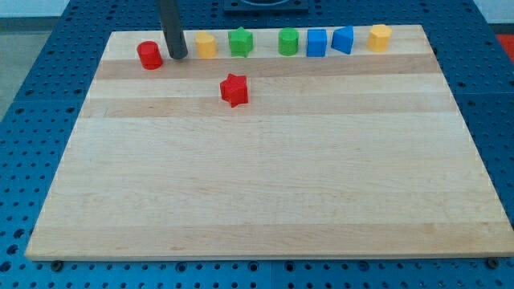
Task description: Move the red circle to the top left of the red star
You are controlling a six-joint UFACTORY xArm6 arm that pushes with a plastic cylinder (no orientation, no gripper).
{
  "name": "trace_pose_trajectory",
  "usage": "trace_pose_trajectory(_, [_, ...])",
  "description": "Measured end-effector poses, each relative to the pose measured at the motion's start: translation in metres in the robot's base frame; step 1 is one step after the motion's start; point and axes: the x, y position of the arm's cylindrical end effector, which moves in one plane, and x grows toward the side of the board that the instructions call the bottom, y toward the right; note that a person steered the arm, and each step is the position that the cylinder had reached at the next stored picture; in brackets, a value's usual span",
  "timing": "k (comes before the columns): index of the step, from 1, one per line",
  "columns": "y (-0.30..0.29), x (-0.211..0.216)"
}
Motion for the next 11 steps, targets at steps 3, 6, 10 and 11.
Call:
trace_pose_trajectory(3, [-0.039, -0.017])
trace_pose_trajectory(6, [-0.094, -0.028])
trace_pose_trajectory(10, [-0.014, 0.023])
trace_pose_trajectory(11, [0.011, 0.023])
